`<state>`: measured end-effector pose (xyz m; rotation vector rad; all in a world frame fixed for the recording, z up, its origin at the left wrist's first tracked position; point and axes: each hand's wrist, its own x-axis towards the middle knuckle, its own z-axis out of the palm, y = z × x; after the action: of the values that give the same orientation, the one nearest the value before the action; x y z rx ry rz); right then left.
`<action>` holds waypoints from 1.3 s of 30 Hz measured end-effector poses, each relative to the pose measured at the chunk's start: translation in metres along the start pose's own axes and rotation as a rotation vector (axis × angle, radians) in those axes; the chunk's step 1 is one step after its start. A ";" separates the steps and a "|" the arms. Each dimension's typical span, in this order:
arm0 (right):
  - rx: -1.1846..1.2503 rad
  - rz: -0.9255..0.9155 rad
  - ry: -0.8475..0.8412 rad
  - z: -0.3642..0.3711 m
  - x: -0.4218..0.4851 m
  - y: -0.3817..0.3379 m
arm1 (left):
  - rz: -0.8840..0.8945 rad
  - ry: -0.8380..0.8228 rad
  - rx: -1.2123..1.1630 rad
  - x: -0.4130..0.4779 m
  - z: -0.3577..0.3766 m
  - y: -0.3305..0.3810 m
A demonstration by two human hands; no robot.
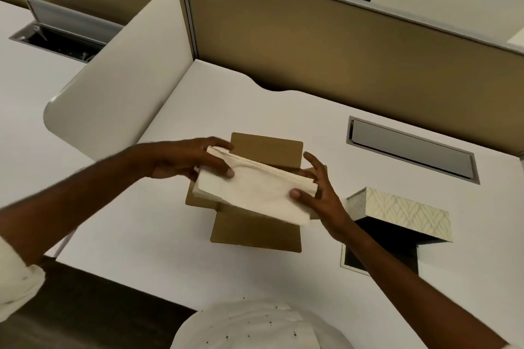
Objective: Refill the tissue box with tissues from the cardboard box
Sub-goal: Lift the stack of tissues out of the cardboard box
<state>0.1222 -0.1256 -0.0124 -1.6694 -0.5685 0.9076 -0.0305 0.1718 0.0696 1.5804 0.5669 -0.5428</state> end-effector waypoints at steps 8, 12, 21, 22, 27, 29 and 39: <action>0.568 0.390 0.137 0.005 -0.057 0.005 | -0.130 -0.031 -0.305 -0.006 0.054 -0.023; 0.641 0.411 0.256 0.003 -0.082 0.013 | -0.110 -0.017 -0.407 0.003 0.098 -0.024; 0.578 0.423 0.418 -0.046 -0.150 0.028 | -0.148 0.027 -0.402 0.018 0.193 -0.012; 0.572 0.424 0.427 -0.057 -0.160 0.030 | -0.139 0.026 -0.396 0.021 0.205 -0.009; 0.470 0.473 0.334 -0.116 -0.209 0.054 | -0.092 0.008 -0.353 0.051 0.277 0.006; 0.456 0.536 0.325 -0.140 -0.223 0.068 | -0.113 -0.001 -0.356 0.068 0.307 0.009; 0.456 0.563 0.314 -0.245 -0.200 0.132 | -0.162 0.024 -0.468 0.158 0.399 0.005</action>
<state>0.1895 -0.4586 -0.0569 -1.5179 0.3266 1.0446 0.0883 -0.2198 -0.0606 1.1044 0.7818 -0.4704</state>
